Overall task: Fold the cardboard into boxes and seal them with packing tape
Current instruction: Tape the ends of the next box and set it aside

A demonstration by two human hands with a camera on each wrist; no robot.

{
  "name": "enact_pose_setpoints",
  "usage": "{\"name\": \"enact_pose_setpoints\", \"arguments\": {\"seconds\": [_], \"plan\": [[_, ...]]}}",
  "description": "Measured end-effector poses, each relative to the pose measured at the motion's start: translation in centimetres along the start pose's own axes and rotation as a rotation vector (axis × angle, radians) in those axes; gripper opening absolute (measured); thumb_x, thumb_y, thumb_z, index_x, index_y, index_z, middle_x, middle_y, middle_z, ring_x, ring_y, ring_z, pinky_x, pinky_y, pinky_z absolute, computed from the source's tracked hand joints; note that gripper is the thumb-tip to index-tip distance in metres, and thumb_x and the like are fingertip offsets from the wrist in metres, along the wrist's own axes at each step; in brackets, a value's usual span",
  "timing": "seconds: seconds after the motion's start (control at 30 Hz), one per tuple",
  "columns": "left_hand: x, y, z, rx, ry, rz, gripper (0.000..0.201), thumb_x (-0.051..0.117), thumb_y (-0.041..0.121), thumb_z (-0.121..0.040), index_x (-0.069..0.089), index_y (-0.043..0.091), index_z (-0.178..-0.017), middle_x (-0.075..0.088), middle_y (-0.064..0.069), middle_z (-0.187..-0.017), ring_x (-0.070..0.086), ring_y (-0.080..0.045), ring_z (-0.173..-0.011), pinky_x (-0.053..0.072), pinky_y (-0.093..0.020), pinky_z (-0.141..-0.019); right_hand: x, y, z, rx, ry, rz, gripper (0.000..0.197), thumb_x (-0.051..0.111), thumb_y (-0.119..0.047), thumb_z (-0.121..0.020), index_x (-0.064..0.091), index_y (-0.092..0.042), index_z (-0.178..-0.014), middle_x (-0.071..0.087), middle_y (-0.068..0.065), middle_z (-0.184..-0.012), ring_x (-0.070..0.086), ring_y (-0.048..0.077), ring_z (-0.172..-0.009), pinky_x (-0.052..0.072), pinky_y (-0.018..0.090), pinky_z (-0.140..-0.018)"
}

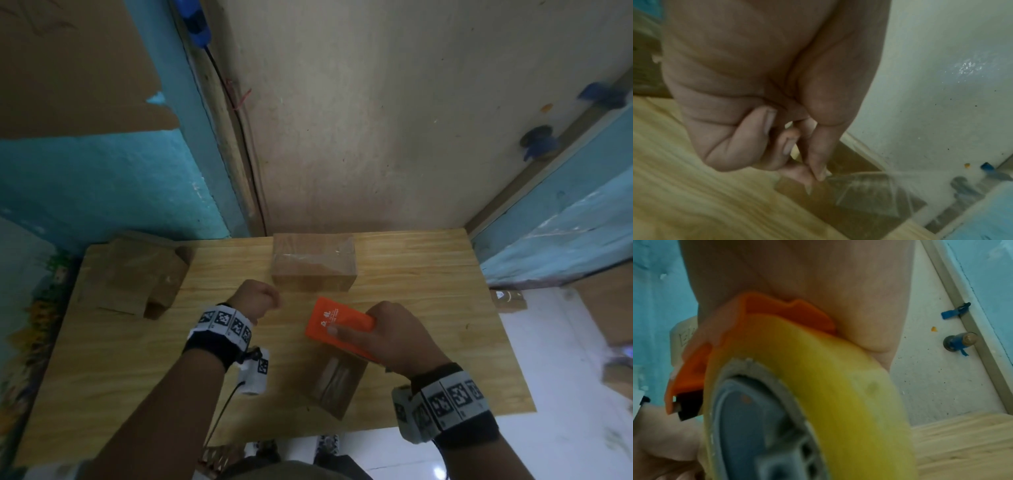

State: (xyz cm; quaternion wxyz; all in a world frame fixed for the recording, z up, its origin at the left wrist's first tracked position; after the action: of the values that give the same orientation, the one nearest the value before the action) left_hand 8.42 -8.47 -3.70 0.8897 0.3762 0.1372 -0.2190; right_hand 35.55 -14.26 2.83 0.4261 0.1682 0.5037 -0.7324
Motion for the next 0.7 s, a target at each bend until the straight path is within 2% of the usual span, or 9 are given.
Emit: {"name": "enact_pose_setpoints", "arguments": {"seconds": [0.1, 0.23, 0.33, 0.4, 0.43, 0.5, 0.53, 0.6, 0.7], "plan": [[2.3, -0.2, -0.4, 0.037, -0.025, -0.04, 0.014, 0.067, 0.002, -0.096, 0.076, -0.002, -0.105, 0.062, -0.001, -0.08, 0.051, -0.008, -0.064, 0.036, -0.011, -0.042, 0.3, 0.0, -0.3, 0.011, 0.008, 0.026, 0.088, 0.061, -0.101, -0.063, 0.074, -0.014, -0.07, 0.072, 0.002, -0.061, 0.068, 0.012, -0.049, 0.062, 0.038, -0.057], [4.6, -0.9, -0.6, 0.019, -0.125, -0.089, 0.018, 0.064, -0.001, -0.095, 0.075, 0.005, -0.109, 0.061, 0.002, -0.073, 0.051, -0.012, -0.061, 0.038, -0.014, -0.041, 0.6, -0.4, -0.3, 0.001, 0.026, 0.091, 0.088, 0.056, -0.102, -0.063, 0.07, -0.016, -0.067, 0.068, -0.001, -0.059, 0.066, 0.011, -0.051, 0.059, 0.035, -0.058], [6.6, -0.8, -0.7, 0.088, -0.285, -0.268, 0.021, 0.066, -0.004, -0.093, 0.069, 0.012, -0.106, 0.056, 0.007, -0.079, 0.051, -0.008, -0.067, 0.047, -0.016, -0.06, 0.9, -1.5, -0.7, -0.003, 0.034, 0.184, 0.084, 0.052, -0.103, -0.065, 0.062, -0.02, -0.066, 0.062, -0.004, -0.059, 0.062, 0.013, -0.053, 0.052, 0.032, -0.054], [7.5, -0.6, -0.9, 0.096, -0.345, -0.266, 0.016, 0.064, -0.001, -0.096, 0.062, 0.014, -0.098, 0.054, 0.007, -0.084, 0.053, -0.012, -0.08, 0.056, -0.03, -0.084, 1.1, -2.4, -1.2, -0.003, 0.028, 0.233, 0.081, 0.051, -0.101, -0.068, 0.058, -0.021, -0.067, 0.06, -0.004, -0.062, 0.059, 0.015, -0.054, 0.046, 0.031, -0.054], [7.8, -0.7, -1.1, 0.132, -0.355, -0.268, 0.018, 0.062, -0.002, -0.098, 0.059, 0.016, -0.099, 0.052, 0.007, -0.088, 0.051, -0.012, -0.085, 0.054, -0.029, -0.089, 1.2, -2.6, -1.4, 0.0, 0.024, 0.253, 0.08, 0.052, -0.1, -0.07, 0.058, -0.021, -0.068, 0.059, -0.003, -0.063, 0.058, 0.015, -0.055, 0.046, 0.031, -0.055], [8.0, -0.9, -0.9, 0.173, -0.349, -0.269, 0.029, 0.059, -0.005, -0.098, 0.052, 0.023, -0.092, 0.047, 0.01, -0.088, 0.048, -0.006, -0.081, 0.046, -0.011, -0.071, 1.4, -2.9, -1.6, 0.01, 0.025, 0.285, 0.08, 0.053, -0.099, -0.07, 0.059, -0.02, -0.069, 0.061, -0.002, -0.065, 0.059, 0.017, -0.057, 0.05, 0.034, -0.056], [8.0, -1.1, -1.1, 0.182, -0.346, -0.256, 0.032, 0.061, -0.005, -0.097, 0.052, 0.024, -0.088, 0.048, 0.009, -0.086, 0.051, -0.009, -0.08, 0.043, -0.011, -0.068, 1.4, -2.9, -1.6, 0.017, 0.033, 0.301, 0.081, 0.053, -0.099, -0.07, 0.061, -0.019, -0.069, 0.062, -0.001, -0.065, 0.061, 0.018, -0.058, 0.052, 0.036, -0.058], [8.3, -1.8, -1.6, 0.19, -0.347, -0.182, 0.028, 0.065, -0.001, -0.096, 0.055, 0.023, -0.087, 0.054, 0.004, -0.084, 0.057, -0.015, -0.082, 0.046, -0.025, -0.075, 1.4, -2.9, -1.6, 0.023, 0.046, 0.328, 0.081, 0.055, -0.098, -0.07, 0.061, -0.017, -0.069, 0.063, 0.0, -0.066, 0.061, 0.019, -0.058, 0.053, 0.037, -0.06], [8.9, -2.9, -2.0, 0.215, -0.376, -0.095, 0.03, 0.066, -0.004, -0.094, 0.056, 0.023, -0.086, 0.059, 0.003, -0.085, 0.064, 0.002, -0.066, 0.05, -0.028, -0.074, 1.5, -3.2, -1.5, 0.032, 0.05, 0.35, 0.081, 0.058, -0.098, -0.069, 0.06, -0.017, -0.072, 0.062, 0.0, -0.068, 0.06, 0.018, -0.06, 0.051, 0.036, -0.061]]}}
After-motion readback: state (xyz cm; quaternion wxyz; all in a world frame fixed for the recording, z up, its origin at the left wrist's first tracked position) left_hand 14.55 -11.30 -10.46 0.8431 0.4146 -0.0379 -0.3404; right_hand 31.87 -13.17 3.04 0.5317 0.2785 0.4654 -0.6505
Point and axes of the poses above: each hand's wrist, its own z-axis away from the middle knuckle, its own x-axis out of the palm, y = z × x, the point moved 1 cm from there along -z, towards the middle knuckle
